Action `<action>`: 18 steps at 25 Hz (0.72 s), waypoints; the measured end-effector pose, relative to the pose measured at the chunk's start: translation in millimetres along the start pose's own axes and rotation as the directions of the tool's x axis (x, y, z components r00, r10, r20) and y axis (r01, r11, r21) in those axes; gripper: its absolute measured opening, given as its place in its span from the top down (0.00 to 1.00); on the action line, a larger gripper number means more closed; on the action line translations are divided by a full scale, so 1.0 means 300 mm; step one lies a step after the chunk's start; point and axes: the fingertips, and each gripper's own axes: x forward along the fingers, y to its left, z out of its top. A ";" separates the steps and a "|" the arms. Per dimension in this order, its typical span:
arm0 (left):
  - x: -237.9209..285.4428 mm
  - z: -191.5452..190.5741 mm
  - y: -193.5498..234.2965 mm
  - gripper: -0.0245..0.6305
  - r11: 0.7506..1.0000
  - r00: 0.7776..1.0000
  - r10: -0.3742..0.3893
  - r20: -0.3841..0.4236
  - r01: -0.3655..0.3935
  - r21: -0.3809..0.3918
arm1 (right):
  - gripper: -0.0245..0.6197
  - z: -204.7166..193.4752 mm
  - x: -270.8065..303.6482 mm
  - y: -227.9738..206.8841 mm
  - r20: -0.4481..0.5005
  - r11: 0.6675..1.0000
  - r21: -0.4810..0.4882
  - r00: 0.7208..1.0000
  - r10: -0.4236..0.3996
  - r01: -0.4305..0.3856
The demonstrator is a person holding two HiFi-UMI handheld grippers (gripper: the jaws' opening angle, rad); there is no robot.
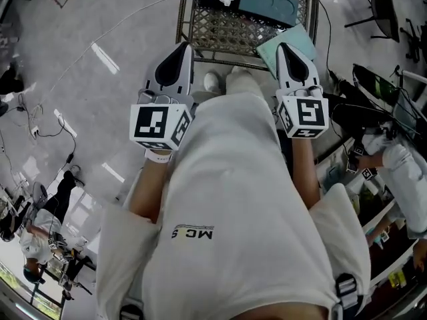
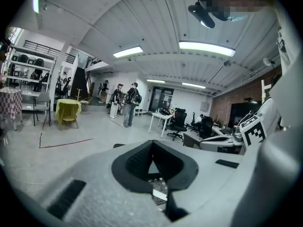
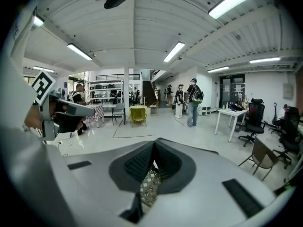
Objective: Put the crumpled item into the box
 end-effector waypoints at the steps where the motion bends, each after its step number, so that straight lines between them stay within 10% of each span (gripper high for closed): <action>1: -0.003 0.004 0.003 0.93 1.000 1.000 0.002 0.004 -0.002 0.000 | 0.94 0.004 -0.015 -0.002 0.005 1.000 0.004 1.000 -0.009 0.009; 18: -0.017 0.045 -0.007 0.93 1.000 0.999 -0.007 0.035 0.007 0.000 | 0.94 0.063 -0.070 0.021 0.065 0.999 0.021 0.997 -0.034 0.032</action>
